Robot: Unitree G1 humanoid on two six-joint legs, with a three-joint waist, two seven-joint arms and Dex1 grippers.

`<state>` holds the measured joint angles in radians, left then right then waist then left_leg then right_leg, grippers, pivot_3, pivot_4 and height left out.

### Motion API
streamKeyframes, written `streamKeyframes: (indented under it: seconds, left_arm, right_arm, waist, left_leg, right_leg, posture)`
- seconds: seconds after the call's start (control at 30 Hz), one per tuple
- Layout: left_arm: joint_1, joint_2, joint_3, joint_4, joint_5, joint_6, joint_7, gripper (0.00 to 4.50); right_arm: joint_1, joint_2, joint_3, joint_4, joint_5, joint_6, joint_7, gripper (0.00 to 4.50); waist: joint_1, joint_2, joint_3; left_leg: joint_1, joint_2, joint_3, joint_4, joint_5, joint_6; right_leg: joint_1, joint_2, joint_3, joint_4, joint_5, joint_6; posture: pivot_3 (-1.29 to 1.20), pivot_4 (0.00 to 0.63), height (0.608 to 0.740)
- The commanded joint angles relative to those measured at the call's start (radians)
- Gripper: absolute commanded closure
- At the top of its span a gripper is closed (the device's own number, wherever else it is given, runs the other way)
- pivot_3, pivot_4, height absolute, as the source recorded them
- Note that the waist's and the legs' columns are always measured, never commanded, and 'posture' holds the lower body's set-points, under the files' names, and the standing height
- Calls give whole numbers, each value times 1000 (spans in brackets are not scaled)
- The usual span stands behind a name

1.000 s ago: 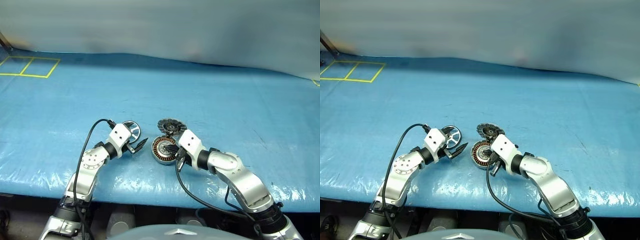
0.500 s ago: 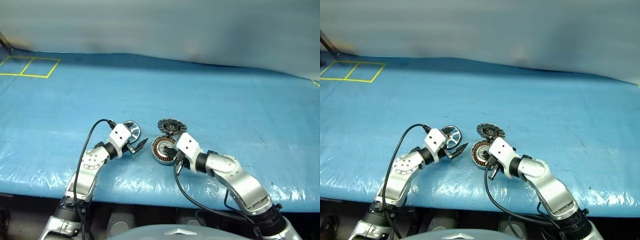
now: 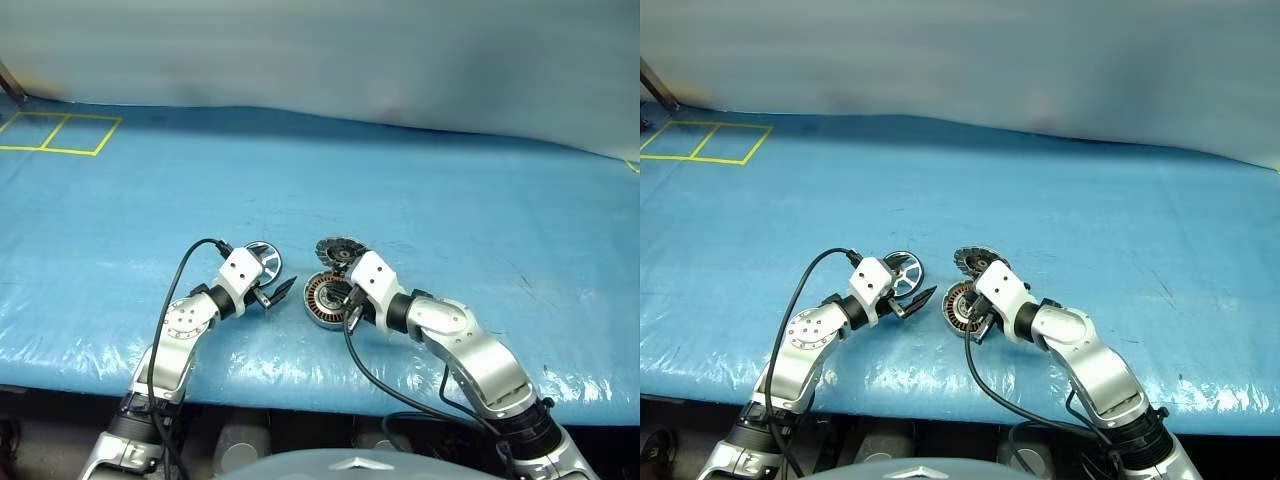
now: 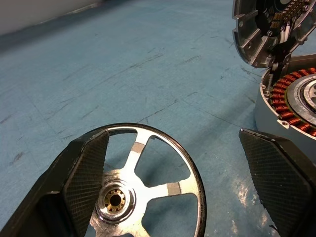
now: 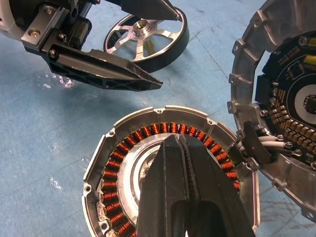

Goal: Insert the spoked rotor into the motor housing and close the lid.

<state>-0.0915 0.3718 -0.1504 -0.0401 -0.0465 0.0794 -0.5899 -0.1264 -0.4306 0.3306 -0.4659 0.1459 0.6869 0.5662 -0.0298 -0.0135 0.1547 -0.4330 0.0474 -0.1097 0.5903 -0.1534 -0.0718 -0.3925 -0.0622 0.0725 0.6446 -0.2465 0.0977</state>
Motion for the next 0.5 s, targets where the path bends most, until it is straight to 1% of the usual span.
streamKeyframes:
  seconds: [0.03, 0.13, 0.33, 0.5]
  left_arm:
    - [0, 2, 5, -13, 1, -5, 4, 0]
    - [-1, 1, 4, -14, 1, -5, 5, 0]
    - [-2, 2, 3, -15, 2, -5, 6, 0]
    - [-2, 3, 16, -32, -19, -2, -2, 0]
  right_arm:
    - [4, -2, 6, 6, -5, -12, -1, 4460]
    - [10, -11, 27, 43, -34, -20, -8, 4460]
    - [16, -26, 45, 54, -63, -30, -7, 4460]
    - [19, -2, 8, 29, -27, -38, 5, 4460]
  waist:
    - [0, 0, 0]
    - [0, 0, 0]
    - [0, 0, 0]
    - [0, 0, 0]
  left_leg:
    - [0, 0, 0, 0, 0, 0]
    - [0, 0, 0, 0, 0, 0]
    - [1, 0, 0, 0, 0, 0]
    - [2, 0, 0, 0, 0, 0]
  right_leg:
    - [0, 0, 0, 0, 0, 0]
    - [0, 0, 0, 0, 0, 0]
    - [0, 0, 0, 0, 0, 0]
    - [0, 0, 0, 0, 0, 0]
  posture:
    - [0, 150, 740]
    - [0, 150, 740]
    - [0, 150, 740]
    - [0, 150, 740]
